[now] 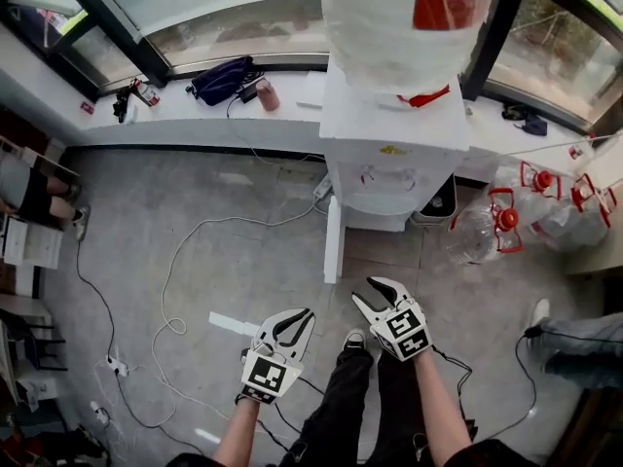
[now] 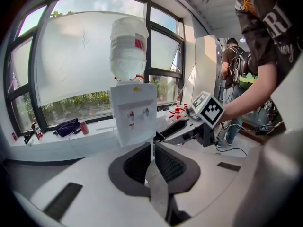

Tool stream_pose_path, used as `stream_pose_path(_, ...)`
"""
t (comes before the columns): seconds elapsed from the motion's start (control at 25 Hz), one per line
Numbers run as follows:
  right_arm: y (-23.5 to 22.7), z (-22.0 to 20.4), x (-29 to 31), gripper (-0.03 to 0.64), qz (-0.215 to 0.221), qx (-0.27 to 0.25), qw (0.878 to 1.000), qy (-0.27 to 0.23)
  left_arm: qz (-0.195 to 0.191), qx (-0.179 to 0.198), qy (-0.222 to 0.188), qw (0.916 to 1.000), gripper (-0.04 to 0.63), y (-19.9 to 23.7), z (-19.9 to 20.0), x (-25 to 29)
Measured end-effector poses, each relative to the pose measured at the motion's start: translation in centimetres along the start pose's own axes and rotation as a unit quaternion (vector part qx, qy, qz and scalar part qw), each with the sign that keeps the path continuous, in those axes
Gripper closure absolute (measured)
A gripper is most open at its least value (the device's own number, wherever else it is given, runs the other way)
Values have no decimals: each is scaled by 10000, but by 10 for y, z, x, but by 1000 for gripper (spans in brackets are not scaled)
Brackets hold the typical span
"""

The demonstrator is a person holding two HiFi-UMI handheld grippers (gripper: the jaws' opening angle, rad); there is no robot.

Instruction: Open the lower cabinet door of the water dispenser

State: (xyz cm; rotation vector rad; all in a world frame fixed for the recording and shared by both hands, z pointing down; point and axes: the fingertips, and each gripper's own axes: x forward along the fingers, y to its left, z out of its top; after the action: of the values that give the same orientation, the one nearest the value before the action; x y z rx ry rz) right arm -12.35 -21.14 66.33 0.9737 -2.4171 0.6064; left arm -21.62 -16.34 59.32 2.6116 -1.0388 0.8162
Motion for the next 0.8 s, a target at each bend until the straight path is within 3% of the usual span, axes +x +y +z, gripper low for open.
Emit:
stream_pose_path(0.16,6,57,-65,431,-138,95,9992,-350,169,-278,-35,9995,569,-4,34,-30)
stream_pose_path(0.4,22,117,-148,431,-349,161,9970,-676,215,-717,-456,9962,568,-16,87,-76)
stream_pose_path(0.8,46,154,-240,439,-817,57,9918,-984,-326,-547,-637,9959,568,-43,132,-122)
